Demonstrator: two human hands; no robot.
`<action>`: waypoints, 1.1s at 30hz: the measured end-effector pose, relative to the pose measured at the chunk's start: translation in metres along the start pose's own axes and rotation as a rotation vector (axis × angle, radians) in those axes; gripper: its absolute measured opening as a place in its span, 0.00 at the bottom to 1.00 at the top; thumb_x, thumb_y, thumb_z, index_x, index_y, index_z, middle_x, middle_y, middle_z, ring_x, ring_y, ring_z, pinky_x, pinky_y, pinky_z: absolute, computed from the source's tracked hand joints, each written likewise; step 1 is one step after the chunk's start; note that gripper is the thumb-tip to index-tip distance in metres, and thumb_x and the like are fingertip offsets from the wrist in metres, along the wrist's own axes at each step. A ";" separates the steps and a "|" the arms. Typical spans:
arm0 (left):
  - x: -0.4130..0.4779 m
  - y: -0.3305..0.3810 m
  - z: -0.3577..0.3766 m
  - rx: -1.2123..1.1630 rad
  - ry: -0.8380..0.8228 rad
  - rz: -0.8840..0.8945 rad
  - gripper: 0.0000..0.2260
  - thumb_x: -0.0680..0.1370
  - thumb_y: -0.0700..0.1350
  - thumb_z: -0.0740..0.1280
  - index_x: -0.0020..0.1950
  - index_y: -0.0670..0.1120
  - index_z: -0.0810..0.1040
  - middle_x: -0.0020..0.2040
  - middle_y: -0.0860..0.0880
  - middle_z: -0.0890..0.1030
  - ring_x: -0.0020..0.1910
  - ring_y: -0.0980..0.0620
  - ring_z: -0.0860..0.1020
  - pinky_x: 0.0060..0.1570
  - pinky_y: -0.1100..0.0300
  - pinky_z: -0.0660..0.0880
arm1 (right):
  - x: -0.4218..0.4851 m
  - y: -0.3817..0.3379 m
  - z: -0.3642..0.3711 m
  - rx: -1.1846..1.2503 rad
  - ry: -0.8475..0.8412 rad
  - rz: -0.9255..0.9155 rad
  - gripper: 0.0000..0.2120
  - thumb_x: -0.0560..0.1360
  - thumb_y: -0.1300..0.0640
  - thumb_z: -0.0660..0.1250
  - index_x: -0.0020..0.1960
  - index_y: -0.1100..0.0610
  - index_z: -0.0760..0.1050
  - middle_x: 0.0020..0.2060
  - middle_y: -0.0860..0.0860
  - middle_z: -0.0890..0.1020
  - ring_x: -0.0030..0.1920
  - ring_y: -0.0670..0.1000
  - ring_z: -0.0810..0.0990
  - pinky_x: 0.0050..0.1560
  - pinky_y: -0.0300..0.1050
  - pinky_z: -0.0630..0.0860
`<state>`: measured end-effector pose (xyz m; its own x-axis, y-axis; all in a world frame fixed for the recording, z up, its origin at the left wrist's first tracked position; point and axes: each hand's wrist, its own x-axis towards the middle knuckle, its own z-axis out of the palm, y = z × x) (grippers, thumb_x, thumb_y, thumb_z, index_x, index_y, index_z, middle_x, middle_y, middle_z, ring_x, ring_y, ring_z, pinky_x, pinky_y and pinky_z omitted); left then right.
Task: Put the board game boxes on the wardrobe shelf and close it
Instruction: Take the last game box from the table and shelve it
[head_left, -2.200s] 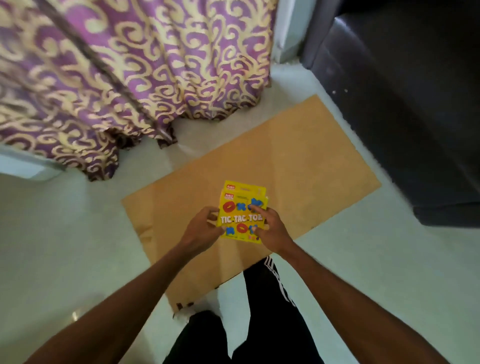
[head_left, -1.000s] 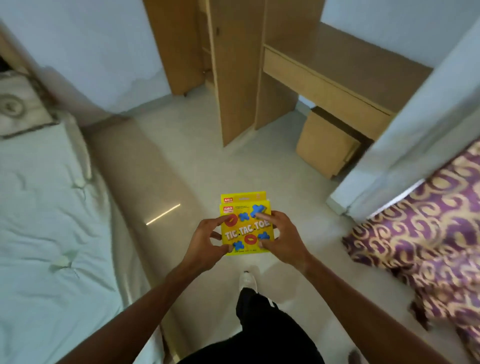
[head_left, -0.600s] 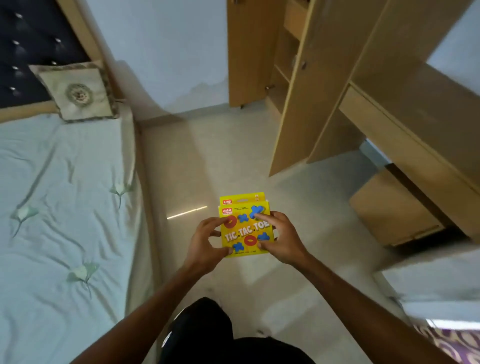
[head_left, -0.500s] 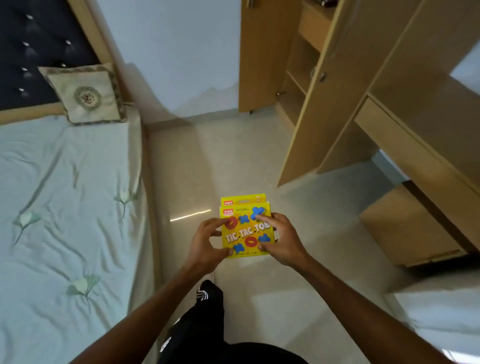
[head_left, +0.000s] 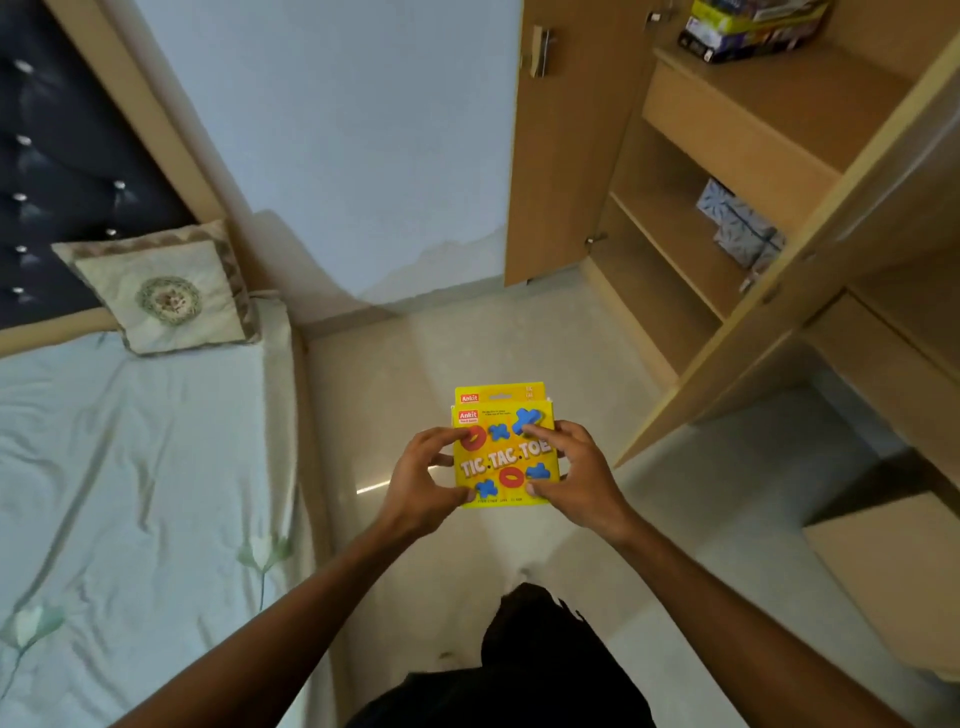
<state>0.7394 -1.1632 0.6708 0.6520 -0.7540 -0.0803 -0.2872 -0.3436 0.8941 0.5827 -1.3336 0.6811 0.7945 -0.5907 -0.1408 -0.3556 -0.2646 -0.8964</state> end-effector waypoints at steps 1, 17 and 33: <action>0.030 -0.001 -0.003 0.007 -0.007 0.001 0.34 0.61 0.37 0.80 0.63 0.56 0.76 0.62 0.52 0.73 0.52 0.50 0.80 0.42 0.68 0.79 | 0.030 0.001 -0.003 0.000 0.001 0.003 0.35 0.61 0.69 0.76 0.64 0.47 0.74 0.60 0.51 0.68 0.57 0.47 0.74 0.42 0.29 0.77; 0.453 0.056 -0.008 0.003 -0.048 0.036 0.34 0.61 0.37 0.81 0.65 0.54 0.76 0.62 0.53 0.72 0.53 0.52 0.78 0.42 0.67 0.78 | 0.420 -0.019 -0.132 0.002 0.109 -0.031 0.35 0.61 0.70 0.75 0.65 0.50 0.75 0.60 0.50 0.72 0.57 0.47 0.76 0.46 0.32 0.78; 0.861 0.190 0.096 -0.005 -0.440 0.312 0.34 0.62 0.29 0.77 0.65 0.48 0.75 0.62 0.51 0.71 0.52 0.48 0.77 0.42 0.69 0.77 | 0.688 0.004 -0.333 0.002 0.601 0.070 0.33 0.63 0.70 0.76 0.65 0.51 0.76 0.66 0.49 0.68 0.64 0.50 0.75 0.53 0.51 0.81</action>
<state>1.1786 -1.9319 0.7293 0.1806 -0.9835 0.0132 -0.4162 -0.0642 0.9070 0.9639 -1.9945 0.7209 0.3519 -0.9339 0.0625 -0.3955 -0.2088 -0.8944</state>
